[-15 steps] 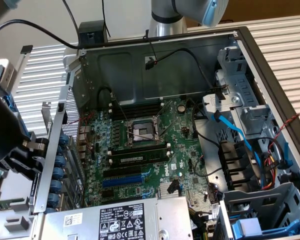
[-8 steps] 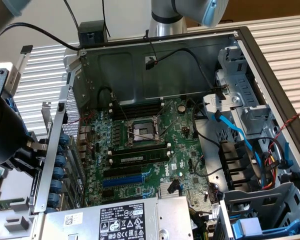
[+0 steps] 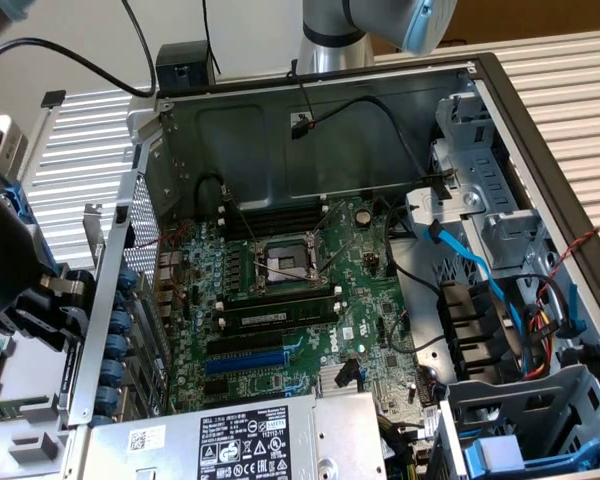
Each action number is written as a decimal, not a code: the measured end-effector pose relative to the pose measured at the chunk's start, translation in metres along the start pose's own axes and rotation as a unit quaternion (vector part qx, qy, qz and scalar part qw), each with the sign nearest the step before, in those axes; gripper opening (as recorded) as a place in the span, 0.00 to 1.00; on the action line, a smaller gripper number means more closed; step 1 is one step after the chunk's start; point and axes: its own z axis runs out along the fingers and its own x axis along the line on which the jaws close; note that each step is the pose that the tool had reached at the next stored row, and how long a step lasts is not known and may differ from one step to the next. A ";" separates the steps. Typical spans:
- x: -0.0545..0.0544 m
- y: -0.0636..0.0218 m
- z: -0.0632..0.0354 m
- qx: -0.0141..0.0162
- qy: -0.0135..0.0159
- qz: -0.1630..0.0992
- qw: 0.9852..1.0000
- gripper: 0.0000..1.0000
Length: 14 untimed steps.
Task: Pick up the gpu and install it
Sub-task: 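Pick up the gpu and move the gpu toward the slot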
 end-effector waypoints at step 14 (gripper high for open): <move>0.005 -0.0055 0.0188 0.000 0.000 0.000 1.000 0.42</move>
